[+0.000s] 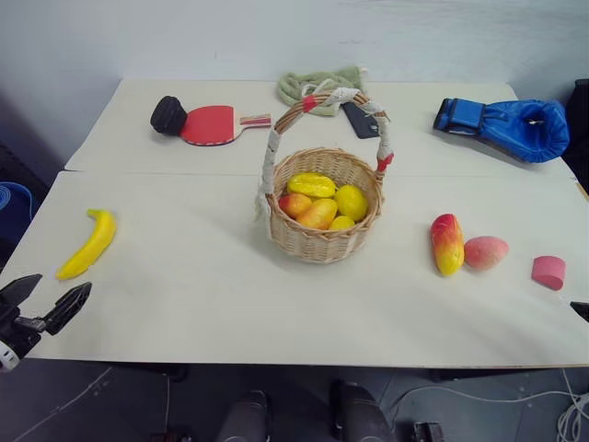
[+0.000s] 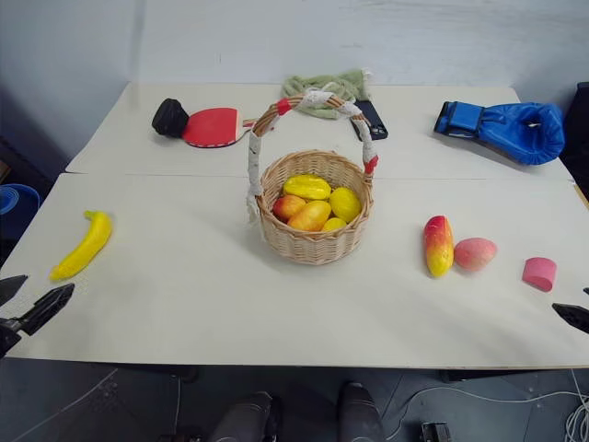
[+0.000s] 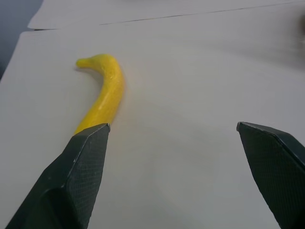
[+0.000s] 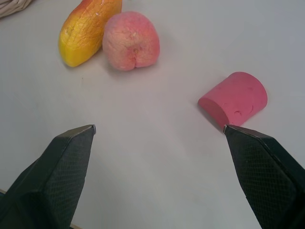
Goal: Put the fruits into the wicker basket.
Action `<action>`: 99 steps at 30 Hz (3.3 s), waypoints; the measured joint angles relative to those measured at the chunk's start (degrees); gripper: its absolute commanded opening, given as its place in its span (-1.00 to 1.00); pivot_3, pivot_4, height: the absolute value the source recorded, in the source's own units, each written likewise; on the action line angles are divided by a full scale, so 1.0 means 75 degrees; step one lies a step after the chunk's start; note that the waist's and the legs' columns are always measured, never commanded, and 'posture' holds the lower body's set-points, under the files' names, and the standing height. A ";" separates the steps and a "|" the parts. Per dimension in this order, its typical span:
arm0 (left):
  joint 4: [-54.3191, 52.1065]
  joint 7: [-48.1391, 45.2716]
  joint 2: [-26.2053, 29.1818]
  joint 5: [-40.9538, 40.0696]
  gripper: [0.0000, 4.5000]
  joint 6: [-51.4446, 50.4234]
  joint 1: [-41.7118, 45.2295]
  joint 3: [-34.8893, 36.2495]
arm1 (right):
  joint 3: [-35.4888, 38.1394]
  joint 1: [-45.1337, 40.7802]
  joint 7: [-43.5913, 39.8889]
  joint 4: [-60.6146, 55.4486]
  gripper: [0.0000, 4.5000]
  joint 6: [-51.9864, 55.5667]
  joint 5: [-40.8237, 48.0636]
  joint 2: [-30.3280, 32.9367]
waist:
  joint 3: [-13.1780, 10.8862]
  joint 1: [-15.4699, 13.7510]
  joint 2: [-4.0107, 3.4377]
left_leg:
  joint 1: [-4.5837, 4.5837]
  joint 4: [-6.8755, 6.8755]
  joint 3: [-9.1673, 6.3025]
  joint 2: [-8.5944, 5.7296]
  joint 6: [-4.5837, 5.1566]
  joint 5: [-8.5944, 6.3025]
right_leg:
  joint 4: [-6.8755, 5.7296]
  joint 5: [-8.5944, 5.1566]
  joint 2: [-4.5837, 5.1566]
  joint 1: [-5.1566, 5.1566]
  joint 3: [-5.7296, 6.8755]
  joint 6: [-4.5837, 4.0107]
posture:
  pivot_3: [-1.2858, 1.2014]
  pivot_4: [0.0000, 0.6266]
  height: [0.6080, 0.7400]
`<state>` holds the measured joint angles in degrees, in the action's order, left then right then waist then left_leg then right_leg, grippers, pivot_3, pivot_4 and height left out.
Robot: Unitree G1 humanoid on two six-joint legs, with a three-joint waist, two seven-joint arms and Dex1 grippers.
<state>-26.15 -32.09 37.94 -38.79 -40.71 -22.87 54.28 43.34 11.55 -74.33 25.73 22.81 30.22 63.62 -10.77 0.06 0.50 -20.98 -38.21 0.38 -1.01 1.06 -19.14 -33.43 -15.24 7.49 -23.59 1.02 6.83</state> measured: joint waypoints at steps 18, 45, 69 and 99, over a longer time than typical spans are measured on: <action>0.0001 0.0120 0.0063 0.0120 1.00 -0.0011 0.0195 -0.0440 | 0.0000 0.0078 0.0046 0.0179 0.99 -0.0228 -0.0009 -0.0003 | 0.0000 0.0000 0.0000 | 0.0012 0.0000 0.0006 0.0000 -0.0001 0.0000 | -0.0006 0.0000 -0.0001 0.0005 -0.0007 0.0000 | 0.03 -0.52 1.00; -0.1641 -0.1778 0.2601 -0.2781 1.00 -0.1421 0.4249 -0.4245 | -0.1609 -0.2164 0.2110 0.1143 0.99 -0.1071 -0.1201 -0.0545 | -0.0010 0.0169 -0.0034 | 0.0057 0.0009 0.0047 -0.0021 -0.0056 0.0052 | -0.0038 0.0074 -0.0037 0.0021 -0.0046 0.0123 | 0.03 -0.52 1.00; -0.0672 -0.2401 0.1944 -0.2031 1.00 -0.1097 0.6710 -0.6485 | -0.3381 -0.5055 0.3509 0.3156 -0.17 -0.1275 -0.2357 -0.1342 | -0.0016 0.0205 -0.0024 | 0.0071 -0.0004 0.0064 -0.0013 -0.0071 0.0070 | -0.0052 0.0086 -0.0112 0.0025 -0.0112 0.0141 | 0.03 -0.52 1.00; 0.0007 -0.2757 0.1070 -0.1265 1.00 -0.0792 0.7597 -0.7099 | -0.0122 -0.0783 0.4784 -0.0769 0.03 0.0812 -0.0803 -0.1863 | -0.0024 0.0190 -0.0010 | 0.0089 0.0004 0.0097 -0.0011 -0.0022 0.0049 | -0.0053 0.0101 -0.0125 0.0025 -0.0152 0.0142 | 0.03 -0.52 1.00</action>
<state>-26.10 -52.76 45.96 -48.28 -46.64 34.11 1.03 42.42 5.67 -38.46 19.97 28.90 24.19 49.65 -10.95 1.48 0.43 -20.31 -38.18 1.11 -1.10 0.90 -18.78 -33.83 -14.49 6.55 -23.40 -0.12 7.90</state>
